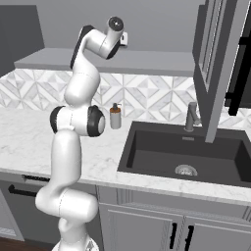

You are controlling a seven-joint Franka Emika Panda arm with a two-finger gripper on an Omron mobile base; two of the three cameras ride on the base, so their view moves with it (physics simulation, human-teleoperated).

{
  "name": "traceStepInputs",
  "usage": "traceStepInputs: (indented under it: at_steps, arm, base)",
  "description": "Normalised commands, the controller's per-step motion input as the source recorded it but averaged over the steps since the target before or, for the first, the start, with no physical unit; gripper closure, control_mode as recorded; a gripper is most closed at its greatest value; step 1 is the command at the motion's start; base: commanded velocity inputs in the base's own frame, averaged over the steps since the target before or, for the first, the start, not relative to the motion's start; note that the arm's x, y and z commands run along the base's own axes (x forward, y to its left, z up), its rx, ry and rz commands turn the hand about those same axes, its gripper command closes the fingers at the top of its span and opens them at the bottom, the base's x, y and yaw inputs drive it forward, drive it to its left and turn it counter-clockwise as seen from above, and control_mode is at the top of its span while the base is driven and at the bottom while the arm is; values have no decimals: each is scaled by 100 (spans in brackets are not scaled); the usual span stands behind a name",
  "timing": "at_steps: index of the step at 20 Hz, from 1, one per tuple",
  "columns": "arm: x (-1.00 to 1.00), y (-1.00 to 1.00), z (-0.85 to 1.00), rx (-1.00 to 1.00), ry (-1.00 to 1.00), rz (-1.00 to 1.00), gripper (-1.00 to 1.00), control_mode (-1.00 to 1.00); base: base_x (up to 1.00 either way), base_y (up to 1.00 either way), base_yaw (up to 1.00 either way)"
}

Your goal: Gather all objects into one cabinet and sort the glasses and bowls to opposite sides.

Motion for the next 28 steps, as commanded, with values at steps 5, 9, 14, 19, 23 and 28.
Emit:
traceStepInputs:
  at_steps: [5, 9, 14, 19, 23, 28]
  arm:
    - [0, 2, -3, 0, 0, 0, -100, -100]
    - [0, 4, -5, 0, 0, 0, -100, -100]
    - [0, 6, -8, 0, 0, 1, -100, -100]
    - [0, 5, -10, 0, 0, 0, -100, -100]
    - [6, 0, -6, 0, 0, 0, -100, -100]
    - [8, 0, -1, 0, 0, 1, 100, -100]
  base:
    - [0, 0, 0]
    - [0, 0, 0]
    - [0, 0, 0]
    - [0, 0, 0]
    - [0, 0, 0]
    - [0, 0, 0]
